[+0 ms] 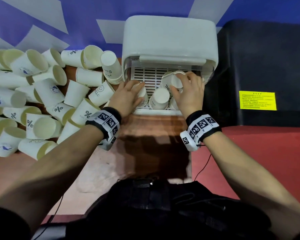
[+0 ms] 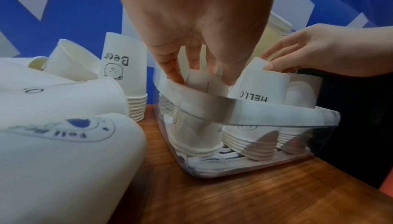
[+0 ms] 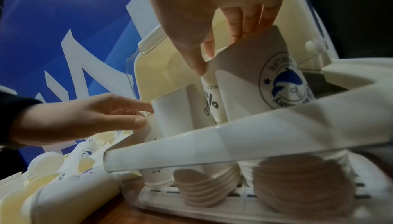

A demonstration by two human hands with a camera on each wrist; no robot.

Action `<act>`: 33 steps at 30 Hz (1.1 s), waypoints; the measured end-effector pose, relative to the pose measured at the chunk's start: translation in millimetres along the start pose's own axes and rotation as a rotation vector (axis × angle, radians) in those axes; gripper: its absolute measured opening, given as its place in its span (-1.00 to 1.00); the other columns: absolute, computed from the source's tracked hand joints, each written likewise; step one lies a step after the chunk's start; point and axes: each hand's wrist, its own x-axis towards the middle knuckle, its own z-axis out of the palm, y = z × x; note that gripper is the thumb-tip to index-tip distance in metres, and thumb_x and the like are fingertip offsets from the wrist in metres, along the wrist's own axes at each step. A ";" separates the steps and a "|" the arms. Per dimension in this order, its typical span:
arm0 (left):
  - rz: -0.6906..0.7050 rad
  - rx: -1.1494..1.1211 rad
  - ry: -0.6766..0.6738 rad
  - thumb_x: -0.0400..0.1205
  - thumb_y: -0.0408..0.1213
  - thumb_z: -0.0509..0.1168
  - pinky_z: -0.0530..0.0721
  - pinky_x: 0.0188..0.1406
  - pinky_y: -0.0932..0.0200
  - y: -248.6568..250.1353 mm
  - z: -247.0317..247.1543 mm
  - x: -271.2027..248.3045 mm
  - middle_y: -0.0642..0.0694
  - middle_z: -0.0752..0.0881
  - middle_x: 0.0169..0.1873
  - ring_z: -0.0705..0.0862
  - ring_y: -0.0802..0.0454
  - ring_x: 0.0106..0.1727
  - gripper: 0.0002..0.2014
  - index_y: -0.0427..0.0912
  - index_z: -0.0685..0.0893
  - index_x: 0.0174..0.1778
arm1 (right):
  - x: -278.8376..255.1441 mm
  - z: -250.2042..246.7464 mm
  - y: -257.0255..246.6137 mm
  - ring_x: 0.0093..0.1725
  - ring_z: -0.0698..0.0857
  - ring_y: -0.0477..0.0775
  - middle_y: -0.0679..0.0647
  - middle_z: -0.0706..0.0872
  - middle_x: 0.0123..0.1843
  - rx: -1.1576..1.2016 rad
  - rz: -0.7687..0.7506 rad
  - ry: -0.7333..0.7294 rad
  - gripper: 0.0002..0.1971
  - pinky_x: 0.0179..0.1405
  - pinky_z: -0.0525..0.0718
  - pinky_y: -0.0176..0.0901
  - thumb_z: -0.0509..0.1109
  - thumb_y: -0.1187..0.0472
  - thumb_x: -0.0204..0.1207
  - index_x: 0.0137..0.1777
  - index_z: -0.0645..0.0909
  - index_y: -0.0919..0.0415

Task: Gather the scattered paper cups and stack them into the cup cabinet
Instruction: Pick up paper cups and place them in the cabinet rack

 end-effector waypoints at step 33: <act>-0.317 -0.171 0.065 0.59 -0.40 0.30 0.40 0.40 -0.07 -30.9 -20.6 -188.8 -0.24 0.53 0.37 0.45 -0.25 0.39 -0.57 -0.21 0.55 0.42 | -86.6 -31.9 -102.5 0.30 0.50 0.21 0.21 0.57 0.26 0.283 -0.284 -0.413 -0.69 0.37 0.39 -0.06 0.25 0.34 0.60 0.31 0.60 0.28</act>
